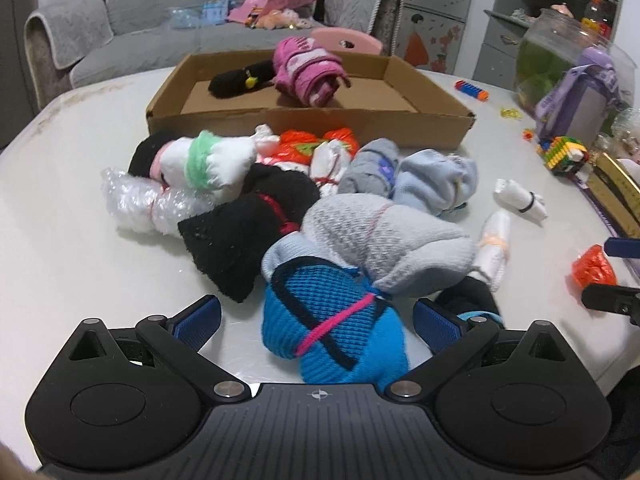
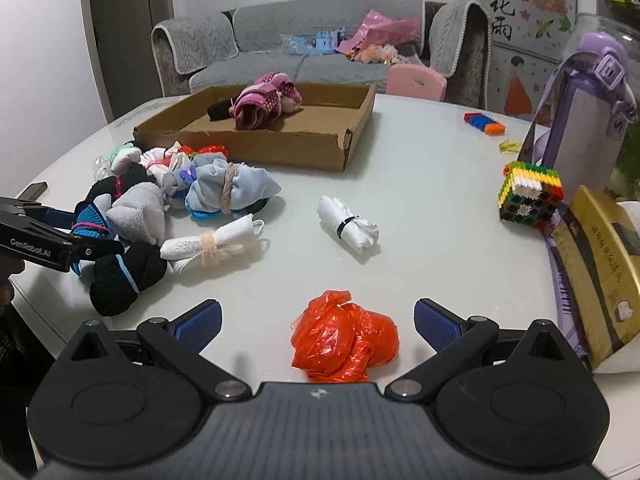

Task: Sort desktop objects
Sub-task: 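Grasp the blue knit sock with the left tool while the right tool grasps the orange plastic bag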

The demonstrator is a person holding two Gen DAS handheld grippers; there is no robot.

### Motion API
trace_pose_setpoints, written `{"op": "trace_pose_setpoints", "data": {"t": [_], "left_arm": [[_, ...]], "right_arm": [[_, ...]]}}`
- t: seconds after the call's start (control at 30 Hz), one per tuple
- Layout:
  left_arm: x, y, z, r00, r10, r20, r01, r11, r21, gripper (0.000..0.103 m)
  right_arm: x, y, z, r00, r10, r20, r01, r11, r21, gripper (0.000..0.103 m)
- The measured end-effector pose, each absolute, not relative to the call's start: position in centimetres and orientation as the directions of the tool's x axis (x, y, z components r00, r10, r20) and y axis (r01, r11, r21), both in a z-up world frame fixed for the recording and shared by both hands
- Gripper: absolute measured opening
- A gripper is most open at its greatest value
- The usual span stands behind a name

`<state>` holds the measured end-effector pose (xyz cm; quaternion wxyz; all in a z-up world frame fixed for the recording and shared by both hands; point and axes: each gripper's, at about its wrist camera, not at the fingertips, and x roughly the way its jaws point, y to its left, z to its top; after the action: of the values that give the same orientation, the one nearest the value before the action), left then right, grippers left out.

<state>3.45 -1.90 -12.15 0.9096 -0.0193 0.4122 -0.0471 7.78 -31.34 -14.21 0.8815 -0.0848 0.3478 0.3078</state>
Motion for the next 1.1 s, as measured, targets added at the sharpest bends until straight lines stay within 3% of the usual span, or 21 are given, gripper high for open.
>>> {"op": "trace_pose_setpoints", "data": {"t": [0.27, 0.4, 0.43, 0.57, 0.67, 1.1], "left_arm": [[3.7, -1.6, -12.3, 0.663, -0.080, -0.745, 0.037, 0.997, -0.074, 0.102], [3.5, -1.7, -12.2, 0.664, -0.069, -0.744, 0.040, 0.998, -0.056, 0.098], [3.4, -1.7, -12.2, 0.665, -0.068, -0.743, 0.042, 0.998, -0.053, 0.095], [3.1, -1.7, -12.1, 0.672, -0.066, -0.738, 0.050, 0.998, -0.045, 0.089], [2.7, -1.9, -11.9, 0.680, -0.068, -0.730, 0.066, 0.997, -0.032, 0.073], [1.0, -1.4, -11.2, 0.695, -0.044, -0.718, 0.070, 0.998, 0.006, 0.065]], "right_arm": [[8.2, -31.1, -14.6, 0.534, 0.470, -0.702, -0.603, 0.794, 0.073, 0.087], [8.5, -31.0, -14.9, 0.514, 0.456, -0.726, -0.601, 0.796, 0.075, 0.061], [8.6, -30.9, -15.1, 0.505, 0.453, -0.735, -0.601, 0.796, 0.077, 0.058], [8.5, -30.8, -15.0, 0.509, 0.444, -0.737, -0.603, 0.795, 0.062, 0.055], [8.4, -30.9, -15.0, 0.513, 0.443, -0.735, -0.601, 0.797, 0.061, 0.050], [7.8, -31.4, -14.4, 0.533, 0.458, -0.711, -0.592, 0.802, 0.074, 0.047]]}}
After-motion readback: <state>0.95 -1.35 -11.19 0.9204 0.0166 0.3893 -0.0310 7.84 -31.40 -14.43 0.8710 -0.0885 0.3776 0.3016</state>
